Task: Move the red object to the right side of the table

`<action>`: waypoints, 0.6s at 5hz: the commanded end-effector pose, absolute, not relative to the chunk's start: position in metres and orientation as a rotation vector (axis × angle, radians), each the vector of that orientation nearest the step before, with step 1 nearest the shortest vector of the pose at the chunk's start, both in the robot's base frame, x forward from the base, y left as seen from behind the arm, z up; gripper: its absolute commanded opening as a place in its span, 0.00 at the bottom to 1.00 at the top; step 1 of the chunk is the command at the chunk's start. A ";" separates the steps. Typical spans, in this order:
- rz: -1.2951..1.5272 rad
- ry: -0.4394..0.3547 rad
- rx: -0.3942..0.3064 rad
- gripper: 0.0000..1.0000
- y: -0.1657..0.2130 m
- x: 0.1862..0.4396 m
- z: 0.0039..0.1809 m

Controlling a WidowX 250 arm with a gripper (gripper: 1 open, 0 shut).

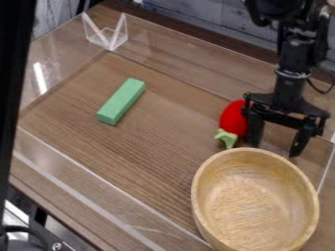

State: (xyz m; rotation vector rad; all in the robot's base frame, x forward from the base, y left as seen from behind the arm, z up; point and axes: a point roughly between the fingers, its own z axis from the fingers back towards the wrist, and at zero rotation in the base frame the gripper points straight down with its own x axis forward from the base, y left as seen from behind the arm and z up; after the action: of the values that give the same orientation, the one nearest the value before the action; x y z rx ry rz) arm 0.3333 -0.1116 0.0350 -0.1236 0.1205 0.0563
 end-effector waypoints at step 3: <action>0.163 -0.069 -0.172 1.00 -0.030 0.342 0.130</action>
State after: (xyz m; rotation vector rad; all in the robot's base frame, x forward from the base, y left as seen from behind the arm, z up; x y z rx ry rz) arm 0.3363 -0.0322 0.1029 -0.1639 0.0184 0.1706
